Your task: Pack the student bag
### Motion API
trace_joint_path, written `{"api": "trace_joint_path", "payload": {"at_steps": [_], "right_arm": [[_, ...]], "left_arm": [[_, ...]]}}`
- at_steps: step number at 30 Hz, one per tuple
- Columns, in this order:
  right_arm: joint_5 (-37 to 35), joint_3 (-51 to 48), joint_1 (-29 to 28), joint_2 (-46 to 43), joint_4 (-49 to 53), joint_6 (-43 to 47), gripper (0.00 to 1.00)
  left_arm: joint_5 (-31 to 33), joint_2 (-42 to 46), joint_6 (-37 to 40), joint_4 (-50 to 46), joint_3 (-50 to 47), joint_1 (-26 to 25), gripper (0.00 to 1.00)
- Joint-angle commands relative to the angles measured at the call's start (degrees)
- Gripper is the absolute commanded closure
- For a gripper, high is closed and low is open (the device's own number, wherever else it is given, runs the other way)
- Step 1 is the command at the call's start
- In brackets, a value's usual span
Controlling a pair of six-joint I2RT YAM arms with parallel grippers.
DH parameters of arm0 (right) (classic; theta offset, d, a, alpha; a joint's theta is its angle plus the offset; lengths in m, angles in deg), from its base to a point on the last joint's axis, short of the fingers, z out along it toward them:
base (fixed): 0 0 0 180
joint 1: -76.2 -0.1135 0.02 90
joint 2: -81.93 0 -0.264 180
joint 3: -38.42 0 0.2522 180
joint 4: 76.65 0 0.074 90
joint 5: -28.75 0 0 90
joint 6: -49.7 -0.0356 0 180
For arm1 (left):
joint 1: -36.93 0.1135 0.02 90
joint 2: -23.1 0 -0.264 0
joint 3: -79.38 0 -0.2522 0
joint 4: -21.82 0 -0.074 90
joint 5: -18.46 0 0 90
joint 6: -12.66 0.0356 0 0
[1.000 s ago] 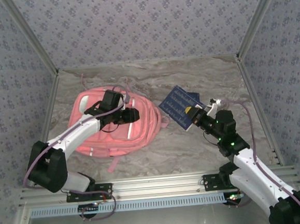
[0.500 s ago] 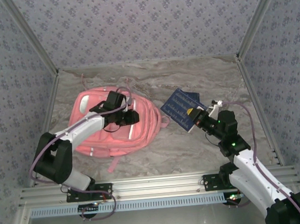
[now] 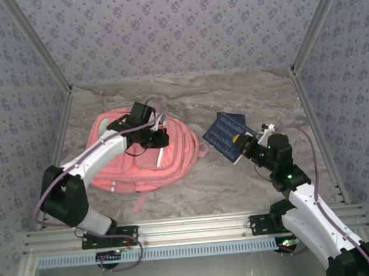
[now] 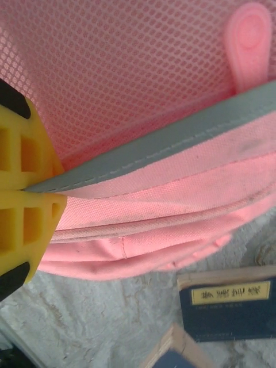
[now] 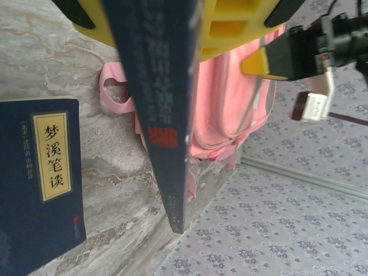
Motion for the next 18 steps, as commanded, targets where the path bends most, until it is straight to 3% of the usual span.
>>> {"api": "trace_joint_path", "payload": {"at_steps": [1,9,12,18], "right_arm": [[1.6,4.5,0.0,-0.4,4.5,7.1,1.00],[13.2,5.2,0.7,6.4,-2.7,6.1,1.00],[16.9,4.2,0.3,8.9,-8.2,3.4,1.00],[20.4,3.1,-1.4,10.1,-13.8,1.4,1.00]], "left_arm": [[-3.5,5.7,6.3,-7.3,7.7,0.1,1.00],[-6.3,10.4,13.7,-16.0,15.5,1.3,1.00],[-7.2,13.8,14.0,-14.6,14.8,3.7,1.00],[-16.1,16.9,12.2,-10.5,13.2,10.4,1.00]]}}
